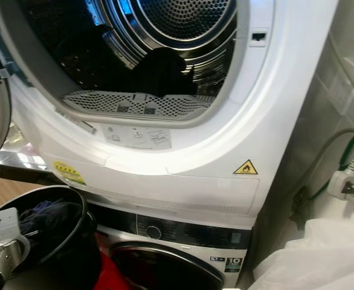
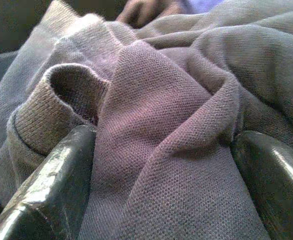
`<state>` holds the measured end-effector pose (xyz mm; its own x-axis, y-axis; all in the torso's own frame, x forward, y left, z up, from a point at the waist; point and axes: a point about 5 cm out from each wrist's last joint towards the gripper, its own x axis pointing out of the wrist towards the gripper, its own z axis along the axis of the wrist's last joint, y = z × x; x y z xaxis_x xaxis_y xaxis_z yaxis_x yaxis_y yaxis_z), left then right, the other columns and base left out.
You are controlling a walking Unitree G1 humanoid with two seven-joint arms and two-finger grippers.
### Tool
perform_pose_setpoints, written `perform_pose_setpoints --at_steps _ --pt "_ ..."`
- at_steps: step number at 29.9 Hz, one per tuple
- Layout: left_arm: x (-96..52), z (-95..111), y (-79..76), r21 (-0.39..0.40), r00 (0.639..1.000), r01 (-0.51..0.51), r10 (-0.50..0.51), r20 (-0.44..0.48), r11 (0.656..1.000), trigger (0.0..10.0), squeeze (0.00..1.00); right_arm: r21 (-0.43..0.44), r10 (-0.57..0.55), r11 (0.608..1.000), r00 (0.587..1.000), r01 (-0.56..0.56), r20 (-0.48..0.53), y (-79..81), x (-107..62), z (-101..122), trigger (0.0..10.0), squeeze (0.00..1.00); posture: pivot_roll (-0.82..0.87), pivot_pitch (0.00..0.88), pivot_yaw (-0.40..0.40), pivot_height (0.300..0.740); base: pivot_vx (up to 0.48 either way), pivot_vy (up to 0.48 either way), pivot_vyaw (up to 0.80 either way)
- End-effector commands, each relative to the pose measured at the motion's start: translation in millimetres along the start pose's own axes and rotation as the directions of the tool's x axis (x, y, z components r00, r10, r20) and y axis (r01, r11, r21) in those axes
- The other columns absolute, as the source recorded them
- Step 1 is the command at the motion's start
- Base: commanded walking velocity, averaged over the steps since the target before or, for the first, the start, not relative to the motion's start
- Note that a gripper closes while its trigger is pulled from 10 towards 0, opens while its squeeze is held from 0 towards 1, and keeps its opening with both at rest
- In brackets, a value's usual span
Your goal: Clothes washing
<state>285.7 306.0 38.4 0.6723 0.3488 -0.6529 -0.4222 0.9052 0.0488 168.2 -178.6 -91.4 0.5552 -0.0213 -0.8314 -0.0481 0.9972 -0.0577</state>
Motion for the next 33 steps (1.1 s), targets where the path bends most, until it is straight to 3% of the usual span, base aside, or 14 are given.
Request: perform_pose_setpoints --at_steps 1,4,6,11,12,13,33 --pt "2.1 -17 -13.3 0.061 0.992 0.095 -0.090 -0.093 0.994 10.0 0.00 -0.019 0.016 1.000 1.000 -0.016 0.001 2.9 0.4 1 10.0 0.00 0.06 0.000 0.033 0.740 0.000 0.000 0.00" --pt "2.6 -16 -4.8 0.094 0.990 0.098 -0.088 -0.107 0.991 10.0 0.00 -0.038 0.024 0.999 1.000 -0.024 -0.002 2.8 0.5 2 10.0 0.00 0.06 0.000 0.032 0.740 0.000 0.000 0.00" --pt "2.7 -19 -1.5 0.074 0.988 0.101 -0.091 -0.126 0.992 10.0 0.00 -0.039 0.023 0.999 1.000 -0.022 0.004 1.6 1.0 5 10.0 0.00 0.06 0.000 0.028 0.740 0.000 0.000 0.00" --pt "2.4 -30 -7.7 0.045 0.976 0.146 -0.136 -0.169 0.988 10.0 0.00 -0.048 0.026 0.999 1.000 -0.025 0.007 0.8 1.4 7 10.0 0.00 0.07 0.000 0.022 0.740 0.000 0.000 0.00" --pt "2.3 -33 -11.5 0.049 0.972 0.168 -0.157 -0.174 0.985 6.4 0.00 -0.054 0.032 0.998 0.999 -0.031 0.006 1.9 1.6 8 10.0 0.00 0.07 0.000 0.020 0.740 0.000 0.000 0.00" --pt "2.2 -34 -14.1 0.043 0.970 0.180 -0.170 -0.174 0.983 0.0 0.00 -0.056 0.034 0.998 0.999 -0.034 0.007 2.5 1.8 9 10.0 0.00 0.07 0.000 0.019 0.740 0.000 0.000 0.00" --pt "3.4 -29 -16.8 0.001 0.968 0.203 -0.201 -0.151 0.979 0.0 0.00 -0.060 0.062 0.996 0.998 -0.061 0.005 9.5 2.6 11 10.0 0.00 0.09 0.000 0.011 0.740 0.000 0.000 0.00"
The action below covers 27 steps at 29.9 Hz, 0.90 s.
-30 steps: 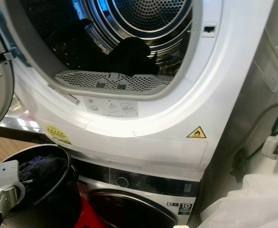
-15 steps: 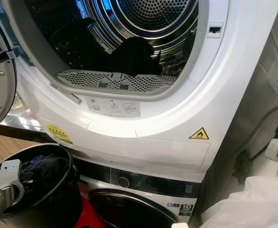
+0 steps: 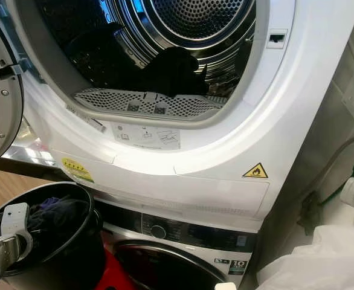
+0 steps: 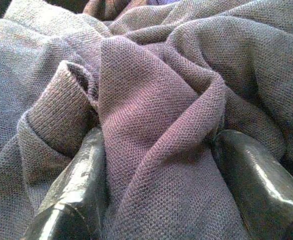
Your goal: Clothes washing
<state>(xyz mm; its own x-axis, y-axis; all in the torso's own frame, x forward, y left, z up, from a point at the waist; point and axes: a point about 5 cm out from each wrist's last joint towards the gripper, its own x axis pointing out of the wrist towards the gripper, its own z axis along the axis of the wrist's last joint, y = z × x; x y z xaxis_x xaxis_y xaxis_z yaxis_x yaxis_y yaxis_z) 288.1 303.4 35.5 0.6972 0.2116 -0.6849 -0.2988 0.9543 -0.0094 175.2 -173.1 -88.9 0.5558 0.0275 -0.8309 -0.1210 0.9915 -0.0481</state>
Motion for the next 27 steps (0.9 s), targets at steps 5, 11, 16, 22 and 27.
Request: perform_pose_setpoints --at_steps 5,11,16,22,27 --pt "4.1 -26 -17.2 -0.059 0.993 0.073 -0.078 -0.087 0.996 0.0 0.00 -0.006 0.014 1.000 1.000 -0.014 -0.002 3.3 0.9 3 10.0 0.00 0.09 0.000 0.010 0.740 0.000 0.000 0.00" --pt "3.8 -22 -19.5 -0.077 0.994 0.082 -0.087 -0.060 0.994 0.0 0.00 -0.005 0.020 1.000 1.000 -0.020 -0.002 4.7 1.2 3 10.0 0.00 0.10 0.000 0.009 0.740 0.000 0.000 0.00" --pt "3.3 -18 -21.1 -0.105 0.996 0.088 -0.089 -0.004 0.991 0.0 0.00 -0.008 0.028 1.000 1.000 -0.029 -0.004 6.9 1.3 3 10.0 0.00 0.09 0.000 0.007 0.740 0.000 0.000 0.00" --pt "1.3 -13 -30.6 -0.145 0.992 0.122 -0.114 0.060 0.982 0.0 0.00 -0.007 0.032 0.999 0.999 -0.032 -0.005 7.1 1.4 4 10.0 0.00 0.10 0.000 0.007 0.740 0.000 0.000 0.00" --pt "-4.3 -8 -39.9 -0.163 0.977 0.174 -0.149 0.154 0.971 0.0 0.00 -0.013 0.041 0.999 0.999 -0.041 -0.010 9.6 1.2 2 10.0 0.00 0.10 0.000 0.015 0.740 0.000 0.000 0.00"
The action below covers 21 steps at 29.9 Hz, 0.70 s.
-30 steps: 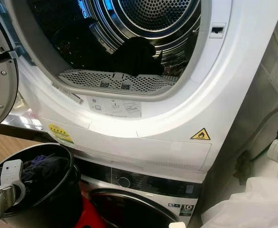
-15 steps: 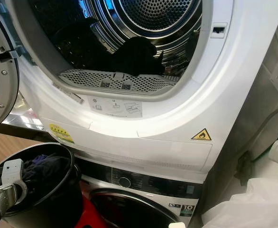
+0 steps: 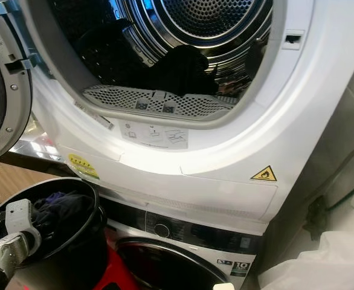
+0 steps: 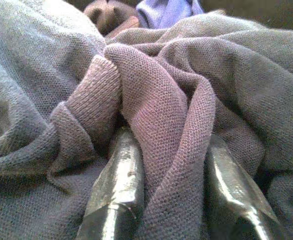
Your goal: Clothes washing
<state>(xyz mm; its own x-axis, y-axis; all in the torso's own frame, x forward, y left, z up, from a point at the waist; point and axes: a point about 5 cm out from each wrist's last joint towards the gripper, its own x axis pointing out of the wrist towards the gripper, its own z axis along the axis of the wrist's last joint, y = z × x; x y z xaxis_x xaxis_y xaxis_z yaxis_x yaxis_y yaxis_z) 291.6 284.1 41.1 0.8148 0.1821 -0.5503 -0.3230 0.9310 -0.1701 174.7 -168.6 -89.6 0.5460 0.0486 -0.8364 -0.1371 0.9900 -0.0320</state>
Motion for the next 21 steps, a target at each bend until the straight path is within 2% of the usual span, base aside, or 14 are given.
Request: perform_pose_setpoints --at_steps 1,4,6,8,10,11,14,15,17,18,20,21 --pt "0.7 -14 -18.5 -0.041 0.996 0.081 -0.082 -0.026 0.996 0.0 0.00 -0.008 0.019 1.000 1.000 -0.019 -0.002 4.9 0.8 2 10.0 0.00 0.10 0.000 0.015 0.740 0.000 0.000 0.00" --pt "-7.4 -7 -28.1 -0.056 0.983 0.172 -0.167 0.080 0.984 0.0 0.00 -0.010 0.025 1.000 1.000 -0.025 -0.004 7.0 0.7 0 10.0 0.00 0.09 0.000 0.021 0.740 0.000 0.000 0.00" --pt "-19.1 2 -38.5 -0.077 0.942 0.291 -0.272 0.198 0.954 0.0 0.00 -0.009 0.026 1.000 1.000 -0.026 -0.005 7.7 0.5 -1 10.0 0.00 0.09 0.000 0.022 0.740 0.000 0.000 0.00" --pt "-34.8 6 -46.6 -0.063 0.879 0.404 -0.368 0.304 0.913 0.0 0.00 -0.017 0.031 0.999 0.999 -0.031 -0.008 8.2 0.4 -2 10.0 0.00 0.10 0.000 0.020 0.740 0.000 0.000 0.00" --pt "-49.1 7 -48.6 -0.048 0.825 0.475 -0.426 0.372 0.878 0.0 0.00 -0.029 0.036 0.999 0.999 -0.037 -0.013 8.6 0.3 -3 10.0 0.00 0.11 0.000 0.015 0.740 0.000 0.000 0.00" --pt "-52.2 7 -48.6 -0.041 0.813 0.488 -0.437 0.385 0.872 0.0 0.00 -0.033 0.038 0.999 0.999 -0.038 -0.014 8.7 0.2 -3 10.0 0.00 0.11 0.000 0.016 0.740 0.000 0.000 0.00" --pt "-76.4 11 -52.8 -0.039 0.697 0.616 -0.522 0.491 0.787 0.0 0.00 -0.063 0.050 0.997 0.999 -0.052 -0.019 8.6 0.0 -4 10.0 0.00 0.12 0.000 0.013 0.740 0.000 0.000 0.00" --pt "-76.4 11 -52.8 -0.039 0.697 0.616 -0.522 0.491 0.787 0.0 0.00 -0.063 0.050 0.997 0.999 -0.052 -0.019 8.6 0.0 -4 10.0 0.00 0.12 0.000 0.013 0.740 0.000 0.000 0.00" --pt "-89.4 10 -54.7 -0.036 0.650 0.676 -0.573 0.500 0.736 0.0 0.00 -0.064 0.047 0.997 0.999 -0.048 -0.017 6.4 0.0 -3 10.0 0.00 0.13 0.000 0.010 0.740 0.000 0.000 0.00" --pt "-97.2 9 -55.4 -0.026 0.613 0.716 -0.609 0.504 0.698 0.0 0.00 -0.062 0.043 0.997 0.999 -0.044 -0.014 5.0 0.1 -1 10.0 0.00 0.13 0.000 0.010 0.740 0.000 0.000 0.00" --pt "-100.7 8 -55.3 -0.028 0.595 0.734 -0.623 0.508 0.679 0.0 0.00 -0.060 0.041 0.997 0.999 -0.042 -0.013 4.5 0.2 -1 10.0 0.00 0.13 0.000 0.010 0.740 0.000 0.000 0.00" --pt "-106.9 7 -56.9 -0.018 0.564 0.766 -0.660 0.496 0.642 0.0 0.00 -0.059 0.041 0.997 0.999 -0.042 -0.012 4.3 0.1 -1 10.0 0.00 0.13 0.000 0.012 0.740 0.000 0.000 0.00"
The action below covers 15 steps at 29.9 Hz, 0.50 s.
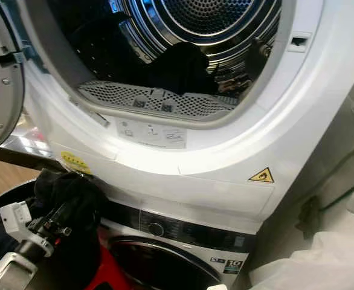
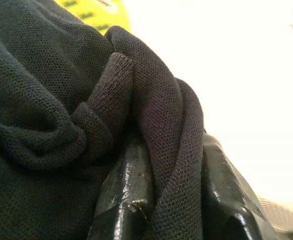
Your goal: Clothes washing
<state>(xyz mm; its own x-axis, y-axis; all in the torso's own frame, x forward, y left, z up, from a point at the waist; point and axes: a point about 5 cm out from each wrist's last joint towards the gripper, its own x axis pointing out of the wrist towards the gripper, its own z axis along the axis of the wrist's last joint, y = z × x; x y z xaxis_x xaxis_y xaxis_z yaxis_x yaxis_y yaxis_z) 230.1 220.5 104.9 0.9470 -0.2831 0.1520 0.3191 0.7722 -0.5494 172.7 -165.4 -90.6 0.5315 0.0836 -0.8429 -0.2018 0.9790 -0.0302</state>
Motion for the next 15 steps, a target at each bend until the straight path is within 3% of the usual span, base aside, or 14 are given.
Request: perform_pose_setpoints --at_steps 1,4,8,10,12,13,15 --pt "-1.7 5 -15.8 -0.030 0.992 0.127 -0.127 -0.007 0.991 0.0 0.00 -0.005 0.004 1.000 1.000 -0.004 -0.001 0.8 0.3 1 10.0 0.00 0.13 0.000 0.012 0.740 0.000 0.000 0.00" --pt "-7.0 3 -32.8 -0.073 0.958 0.266 -0.272 -0.087 0.961 0.0 0.00 -0.003 0.008 1.000 1.000 -0.008 -0.004 2.1 0.2 -1 10.0 0.00 0.13 0.000 0.012 0.740 0.000 0.000 0.00" --pt "-7.9 4 -45.6 -0.101 0.919 0.362 -0.373 -0.130 0.927 0.0 0.00 -0.001 0.008 1.000 1.000 -0.008 -0.006 2.8 0.2 -1 10.0 0.00 0.13 0.000 0.011 0.740 0.000 0.000 0.00" --pt "-9.6 5 -64.9 -0.153 0.839 0.486 -0.508 -0.194 0.861 0.0 0.00 0.001 0.010 1.000 1.000 -0.010 -0.007 3.7 0.2 -2 10.0 0.00 0.13 0.000 0.013 0.740 0.000 0.000 0.00" --pt "-12.1 3 -74.9 -0.178 0.782 0.547 -0.575 -0.238 0.818 0.0 0.00 0.002 0.010 1.000 1.000 -0.010 -0.007 4.0 0.3 -1 10.0 0.00 0.13 0.000 0.013 0.740 0.000 0.000 0.00" --pt "-14.5 -1 -84.7 -0.197 0.715 0.603 -0.634 -0.296 0.773 0.0 0.00 0.004 0.011 1.000 1.000 -0.011 -0.006 4.5 0.5 -1 10.0 0.00 0.13 0.000 0.013 0.740 0.000 0.000 0.00" --pt "-16.4 -3 -93.0 -0.215 0.650 0.649 -0.679 -0.340 0.729 0.0 0.00 0.006 0.012 1.000 1.000 -0.012 -0.003 5.0 0.8 1 10.0 0.00 0.13 0.000 0.012 0.740 0.000 0.000 0.00"
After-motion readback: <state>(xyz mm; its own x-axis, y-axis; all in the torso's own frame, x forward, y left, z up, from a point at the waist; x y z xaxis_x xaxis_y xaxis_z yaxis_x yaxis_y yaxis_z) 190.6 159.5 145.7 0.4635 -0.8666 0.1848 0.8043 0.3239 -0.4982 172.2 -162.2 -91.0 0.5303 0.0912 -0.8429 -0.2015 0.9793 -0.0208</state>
